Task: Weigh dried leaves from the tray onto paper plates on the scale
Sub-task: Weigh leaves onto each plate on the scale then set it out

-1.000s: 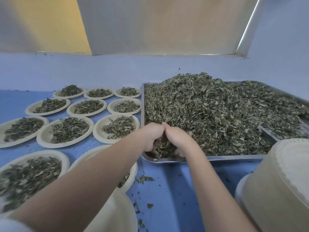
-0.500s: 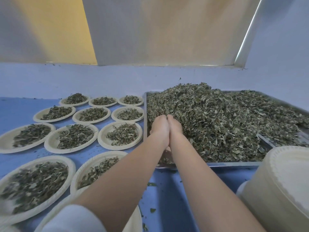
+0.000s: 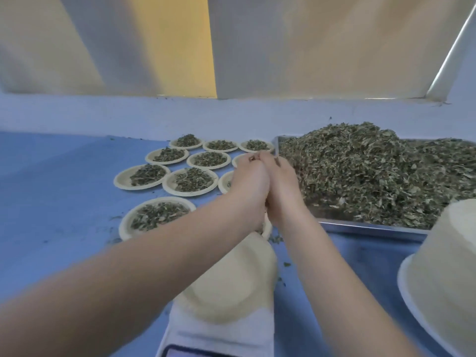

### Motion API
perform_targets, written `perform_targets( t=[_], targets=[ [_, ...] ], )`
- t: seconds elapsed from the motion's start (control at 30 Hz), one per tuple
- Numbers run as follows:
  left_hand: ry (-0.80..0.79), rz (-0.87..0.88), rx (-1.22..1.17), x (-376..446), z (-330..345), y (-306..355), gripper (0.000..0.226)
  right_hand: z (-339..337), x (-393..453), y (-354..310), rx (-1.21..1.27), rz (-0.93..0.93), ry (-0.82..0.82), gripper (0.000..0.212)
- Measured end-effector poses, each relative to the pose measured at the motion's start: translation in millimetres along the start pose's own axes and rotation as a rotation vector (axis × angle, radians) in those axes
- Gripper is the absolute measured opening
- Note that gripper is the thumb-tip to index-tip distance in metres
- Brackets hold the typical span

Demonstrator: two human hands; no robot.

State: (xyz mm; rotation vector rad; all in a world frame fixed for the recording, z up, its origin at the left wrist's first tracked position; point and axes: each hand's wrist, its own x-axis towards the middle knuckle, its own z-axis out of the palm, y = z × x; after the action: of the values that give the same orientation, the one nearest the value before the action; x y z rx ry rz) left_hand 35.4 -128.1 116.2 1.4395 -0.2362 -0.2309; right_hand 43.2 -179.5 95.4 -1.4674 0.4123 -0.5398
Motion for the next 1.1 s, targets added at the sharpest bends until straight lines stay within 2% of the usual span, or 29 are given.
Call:
perform_targets(
  t=[0.1,0.23,0.3,0.43,0.5,0.63,0.73,0.9,1.1],
  targets=[
    [0.026,-0.028,-0.044,-28.4,-31.9,-14.4,0.025,11.0,-33.4,17.3,-0.067,0.020,-0.086,0.030],
    [0.008,-0.075,-0.053,-50.9,-65.1,-35.9,0.029,7.3,-60.5,34.1,-0.399,-0.060,-0.205,0.034],
    [-0.044,-0.045,0.128,-52.3,-79.5,-46.3,0.034,1.1,-64.9,38.1,-0.583,-0.136,-0.268,0.035],
    [-0.001,0.216,0.660,-55.1,-111.9,-55.3,0.043,-16.0,-71.9,33.9,-0.864,-0.252,-0.396,0.042],
    [0.015,0.274,0.706,-57.1,-126.0,-55.8,0.041,-22.2,-72.1,29.7,-0.912,-0.269,-0.436,0.048],
    [0.051,0.348,0.597,-59.1,-144.3,-68.7,0.035,-29.9,-68.9,25.1,-0.936,-0.323,-0.459,0.054],
    [0.085,0.364,0.481,-63.3,-151.0,-78.6,0.030,-36.2,-70.3,33.0,-0.800,-0.366,-0.419,0.062],
    [0.144,0.417,0.316,-72.5,-146.1,-99.8,0.029,-40.0,-79.5,53.2,-0.623,-0.477,-0.386,0.053],
    [0.184,0.575,0.310,-79.8,-138.0,-111.7,0.032,-46.9,-81.5,67.6,-0.545,-0.493,-0.354,0.049]
  ],
)
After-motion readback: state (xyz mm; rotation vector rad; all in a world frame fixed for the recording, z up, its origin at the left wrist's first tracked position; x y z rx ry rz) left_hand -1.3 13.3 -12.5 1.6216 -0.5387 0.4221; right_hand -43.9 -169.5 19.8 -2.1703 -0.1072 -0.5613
